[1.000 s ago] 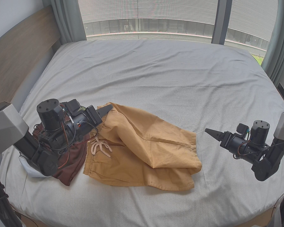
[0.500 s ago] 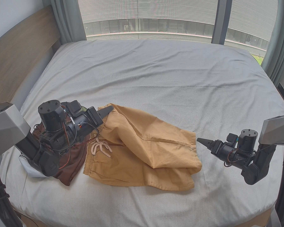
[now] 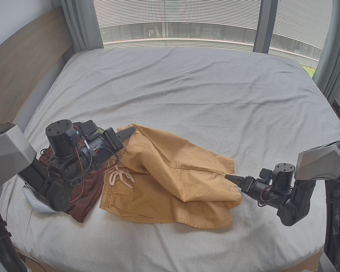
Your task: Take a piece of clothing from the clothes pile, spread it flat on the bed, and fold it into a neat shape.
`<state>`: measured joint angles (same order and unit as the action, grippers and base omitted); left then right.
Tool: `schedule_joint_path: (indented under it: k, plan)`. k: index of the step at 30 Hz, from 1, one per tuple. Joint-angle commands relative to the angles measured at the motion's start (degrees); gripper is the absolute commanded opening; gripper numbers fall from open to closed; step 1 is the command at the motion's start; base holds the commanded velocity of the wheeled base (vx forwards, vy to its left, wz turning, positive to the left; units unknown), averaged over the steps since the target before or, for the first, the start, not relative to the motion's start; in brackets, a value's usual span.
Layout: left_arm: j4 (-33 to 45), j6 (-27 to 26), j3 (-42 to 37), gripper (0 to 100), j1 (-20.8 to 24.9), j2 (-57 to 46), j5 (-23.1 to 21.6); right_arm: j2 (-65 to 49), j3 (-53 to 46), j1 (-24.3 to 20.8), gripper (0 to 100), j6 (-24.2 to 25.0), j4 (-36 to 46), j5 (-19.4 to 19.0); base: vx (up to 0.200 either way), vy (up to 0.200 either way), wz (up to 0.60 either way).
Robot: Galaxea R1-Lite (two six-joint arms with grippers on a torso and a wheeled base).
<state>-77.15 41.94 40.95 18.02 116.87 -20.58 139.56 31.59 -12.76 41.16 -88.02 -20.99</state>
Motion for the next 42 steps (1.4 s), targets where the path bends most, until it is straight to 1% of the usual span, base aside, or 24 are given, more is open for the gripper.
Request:
schedule_joint_path:
  k: [1, 9, 12, 14, 16, 21, 26, 32, 38, 42]
  plan:
    - [0.0, 0.1, 0.0, 0, 0.0, -0.2, 0.0, 2.0, 1.3, -0.9, 100, 0.7, -0.1, 0.0, 0.000, 0.000, 0.00]
    - [0.0, 0.1, 0.0, 0, 0.0, -0.2, 0.0, 2.6, 3.6, -1.7, 100, 2.8, -0.3, 0.7, 0.000, 0.000, 0.00]
    - [0.0, 0.1, 0.0, 0, 0.0, -0.2, -0.1, 2.0, 3.9, -2.0, 100, 5.3, -0.3, 0.5, 0.000, 0.000, 0.00]
    - [0.0, 0.1, -0.1, 0, 0.0, -0.2, -0.1, 1.9, 3.9, -2.3, 100, 5.9, -0.4, 0.5, 0.000, 0.000, 0.00]
    - [-0.2, 0.2, -0.1, 0, 0.0, -0.2, -0.1, 0.7, 3.9, -2.5, 100, 6.8, -0.5, 0.4, 0.000, 0.000, 0.00]
    - [-0.7, 0.2, -0.1, 0, 0.0, 0.1, -0.1, -2.4, 3.4, -3.1, 100, 7.0, -0.7, 0.5, 0.000, 0.000, 0.00]
    - [-0.7, 0.2, -0.1, 0, 0.0, 0.2, -0.1, -5.8, 2.4, -3.9, 100, 9.7, -0.6, 0.4, 0.000, 0.000, 0.00]
    - [-0.7, 0.2, -0.2, 0, 0.0, 0.1, -0.1, -5.0, 3.9, -3.9, 100, 9.6, -0.5, 0.3, 0.000, 0.000, 0.00]
    - [-0.7, 0.2, -0.2, 0, 0.0, 0.2, -0.1, 0.1, 7.5, -3.0, 100, 9.6, -0.4, 0.2, 0.000, 0.000, 0.00]
    - [-0.7, 0.3, -0.2, 0, 0.0, 0.2, -0.1, 1.3, 8.8, -2.4, 100, 9.6, -0.4, -0.8, 0.000, 0.000, 0.00]
